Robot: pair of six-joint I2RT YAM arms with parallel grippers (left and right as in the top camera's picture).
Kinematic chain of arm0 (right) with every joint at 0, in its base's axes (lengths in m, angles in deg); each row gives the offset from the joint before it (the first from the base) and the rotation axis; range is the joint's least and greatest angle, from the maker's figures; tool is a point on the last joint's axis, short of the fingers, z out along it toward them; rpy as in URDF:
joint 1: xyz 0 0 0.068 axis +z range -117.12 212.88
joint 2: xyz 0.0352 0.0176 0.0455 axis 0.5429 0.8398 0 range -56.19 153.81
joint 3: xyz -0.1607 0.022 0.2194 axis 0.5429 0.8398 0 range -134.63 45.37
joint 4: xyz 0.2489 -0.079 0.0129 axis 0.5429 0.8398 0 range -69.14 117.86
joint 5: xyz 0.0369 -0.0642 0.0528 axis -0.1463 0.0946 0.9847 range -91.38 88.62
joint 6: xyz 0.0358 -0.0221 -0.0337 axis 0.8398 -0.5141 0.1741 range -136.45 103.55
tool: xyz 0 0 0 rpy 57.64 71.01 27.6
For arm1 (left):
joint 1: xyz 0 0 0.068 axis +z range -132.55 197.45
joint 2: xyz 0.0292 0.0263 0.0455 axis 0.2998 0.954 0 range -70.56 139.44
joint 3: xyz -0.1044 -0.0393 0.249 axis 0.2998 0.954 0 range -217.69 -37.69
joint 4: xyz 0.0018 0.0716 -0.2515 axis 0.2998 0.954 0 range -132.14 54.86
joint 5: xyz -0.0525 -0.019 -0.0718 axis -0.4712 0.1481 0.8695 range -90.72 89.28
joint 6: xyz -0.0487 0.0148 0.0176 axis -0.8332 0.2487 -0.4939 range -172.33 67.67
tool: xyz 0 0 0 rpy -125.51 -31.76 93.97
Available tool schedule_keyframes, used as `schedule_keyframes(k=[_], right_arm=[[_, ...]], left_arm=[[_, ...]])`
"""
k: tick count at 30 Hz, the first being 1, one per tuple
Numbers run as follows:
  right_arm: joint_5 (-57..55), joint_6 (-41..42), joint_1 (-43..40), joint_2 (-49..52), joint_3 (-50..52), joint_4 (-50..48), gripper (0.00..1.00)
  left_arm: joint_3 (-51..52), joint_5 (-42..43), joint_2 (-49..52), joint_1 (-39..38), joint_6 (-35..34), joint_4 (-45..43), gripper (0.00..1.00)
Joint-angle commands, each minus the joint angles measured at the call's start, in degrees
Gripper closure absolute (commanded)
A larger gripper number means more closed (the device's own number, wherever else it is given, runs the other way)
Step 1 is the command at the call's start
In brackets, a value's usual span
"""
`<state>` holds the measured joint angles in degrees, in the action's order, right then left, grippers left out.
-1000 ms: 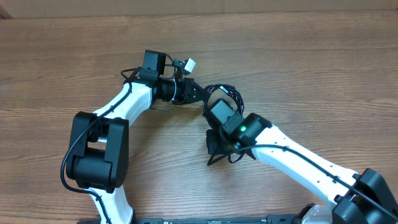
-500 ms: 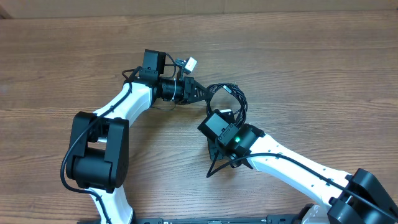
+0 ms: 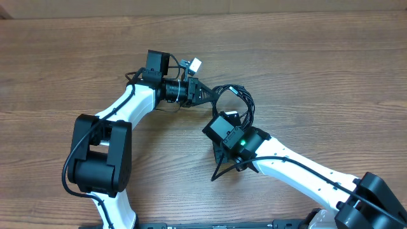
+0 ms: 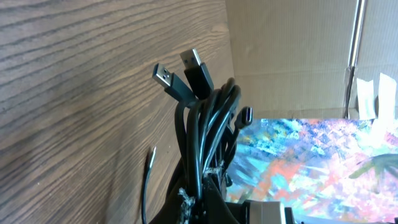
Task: Untangle cables
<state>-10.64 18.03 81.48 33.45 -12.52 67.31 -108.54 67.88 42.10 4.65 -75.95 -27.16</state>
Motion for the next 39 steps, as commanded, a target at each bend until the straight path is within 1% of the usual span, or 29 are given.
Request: schedule_keyframes(k=[1,4,9,12,18,21,23,27,33,39], right_arm=[[6.01,1.11,-1.07,-0.96,-5.07,0.28,0.96],[10.16,2.21,-3.72,-2.10,-9.77,1.27,0.96],[18.08,2.82,-9.40,-2.67,-14.32,1.25,0.96],[18.34,5.05,-13.00,-2.64,-14.58,1.05,0.96],[16.83,7.54,-19.67,-2.40,-14.51,-0.55,0.96],[12.90,7.54,-20.65,-1.73,-14.47,-1.36,0.96],[12.33,7.52,-20.70,-0.74,-14.45,-1.81,0.96],[11.96,7.52,-19.34,2.05,-14.27,-1.84,0.96],[6.78,7.54,-17.90,7.04,-14.08,-3.98,0.96],[6.36,7.50,-17.92,10.19,-14.08,-6.14,0.92]], left_arm=[[-0.13,1.42,0.59,-0.35,4.24,-0.50,0.96],[-0.13,1.53,0.59,-0.35,9.99,-0.50,0.96],[-0.13,1.84,0.59,-0.35,14.80,-0.46,0.96],[-0.13,3.96,0.59,-0.35,17.11,-0.46,0.96],[-0.13,11.69,0.59,-0.35,22.43,-0.50,0.96],[-0.13,14.56,0.59,-0.35,22.43,-0.68,0.96],[-0.13,16.24,0.59,-0.35,22.43,-0.94,0.96],[-0.13,16.61,0.59,-0.35,22.38,-0.98,0.96],[-0.13,19.06,0.59,-0.35,22.36,-1.57,0.96],[-0.13,19.34,0.59,-0.35,22.36,-1.79,0.96]])
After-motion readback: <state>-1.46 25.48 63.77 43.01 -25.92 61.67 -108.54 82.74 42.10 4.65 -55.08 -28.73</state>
